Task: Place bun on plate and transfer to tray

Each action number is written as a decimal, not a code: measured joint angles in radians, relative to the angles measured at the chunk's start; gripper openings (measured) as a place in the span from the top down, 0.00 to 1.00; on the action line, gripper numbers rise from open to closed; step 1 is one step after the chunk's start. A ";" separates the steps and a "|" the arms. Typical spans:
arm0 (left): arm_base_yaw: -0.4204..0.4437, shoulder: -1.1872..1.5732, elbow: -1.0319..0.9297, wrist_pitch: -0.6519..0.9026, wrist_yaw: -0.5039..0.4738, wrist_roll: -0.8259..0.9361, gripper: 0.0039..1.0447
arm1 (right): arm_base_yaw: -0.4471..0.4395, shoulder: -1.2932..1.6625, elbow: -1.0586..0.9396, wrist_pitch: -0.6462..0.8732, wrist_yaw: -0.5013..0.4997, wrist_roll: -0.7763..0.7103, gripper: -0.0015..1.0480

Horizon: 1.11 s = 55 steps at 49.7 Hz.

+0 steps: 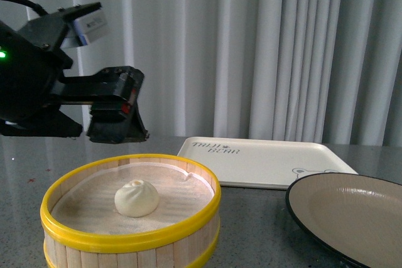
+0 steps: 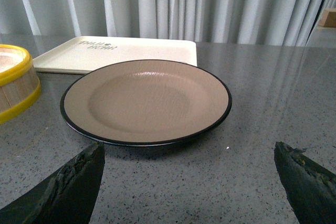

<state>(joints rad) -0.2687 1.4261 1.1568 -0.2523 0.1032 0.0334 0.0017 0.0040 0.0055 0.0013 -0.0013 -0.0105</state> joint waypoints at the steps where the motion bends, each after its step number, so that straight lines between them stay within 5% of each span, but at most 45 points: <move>1: -0.006 0.013 0.012 -0.005 -0.008 0.003 0.06 | 0.000 0.000 0.000 0.000 0.000 0.000 0.08; 29: -0.095 0.331 0.264 -0.076 -0.158 0.021 0.06 | 0.000 0.000 0.000 0.000 0.000 0.000 0.08; 55: -0.031 0.433 0.356 -0.138 -0.154 -0.020 0.06 | 0.000 0.000 0.000 0.000 0.000 0.000 0.08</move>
<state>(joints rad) -0.3000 1.8587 1.5124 -0.3908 -0.0505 0.0135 0.0017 0.0040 0.0055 0.0013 -0.0013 -0.0105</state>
